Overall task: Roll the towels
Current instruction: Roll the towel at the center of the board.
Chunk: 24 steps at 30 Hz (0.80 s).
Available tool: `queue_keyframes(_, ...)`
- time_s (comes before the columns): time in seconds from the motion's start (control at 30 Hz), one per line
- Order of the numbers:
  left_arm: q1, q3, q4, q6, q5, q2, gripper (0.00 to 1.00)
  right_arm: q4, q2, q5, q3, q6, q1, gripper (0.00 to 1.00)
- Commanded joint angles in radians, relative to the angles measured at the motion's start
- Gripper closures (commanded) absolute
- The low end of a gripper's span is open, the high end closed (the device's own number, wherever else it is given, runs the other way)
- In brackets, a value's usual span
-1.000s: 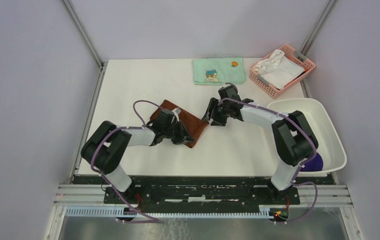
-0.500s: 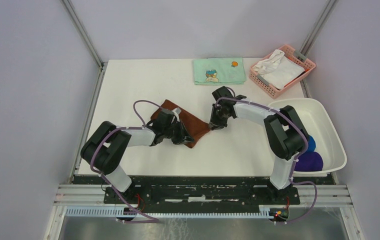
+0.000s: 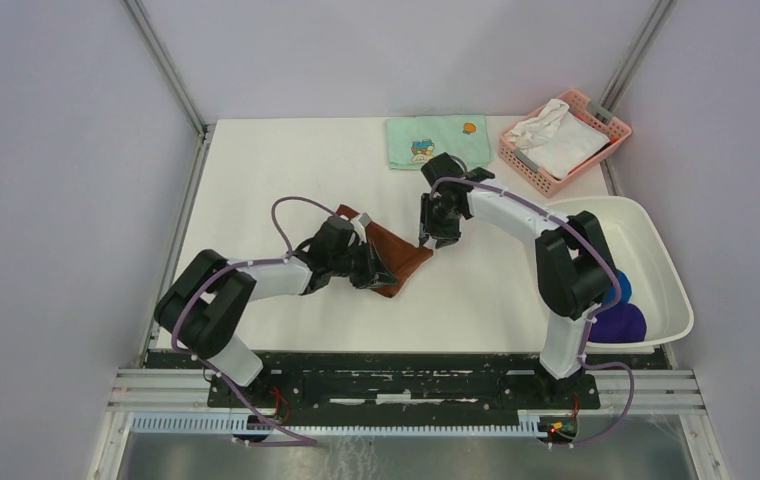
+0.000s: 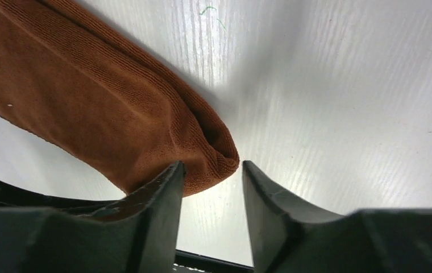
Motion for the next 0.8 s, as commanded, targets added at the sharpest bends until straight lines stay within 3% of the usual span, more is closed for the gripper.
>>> queue_keyframes(0.0, 0.027, -0.004, 0.012, -0.081, 0.011, -0.006, 0.97, 0.066, -0.021, -0.043, 0.011, -0.038, -0.006, 0.47)
queue_keyframes(0.23, 0.057, -0.053, 0.083, -0.140, 0.000, 0.020, 0.97, 0.396, -0.243, -0.251, -0.287, 0.014, -0.096, 0.45)
queue_keyframes(0.4, 0.063, -0.060, 0.082, -0.137, 0.000, 0.038, 0.97, 0.569, -0.345, -0.326, -0.454, 0.036, -0.117, 0.50)
queue_keyframes(0.57, 0.063, -0.060, 0.067, -0.121, -0.009, 0.042, 0.97, 0.667, -0.310, -0.400, -0.525, 0.064, -0.118, 0.58)
queue_keyframes(0.77, 0.063, -0.031, 0.015, -0.093, -0.035, 0.041, 0.97, 0.876, -0.230, -0.490, -0.595, 0.152, -0.107, 0.55)
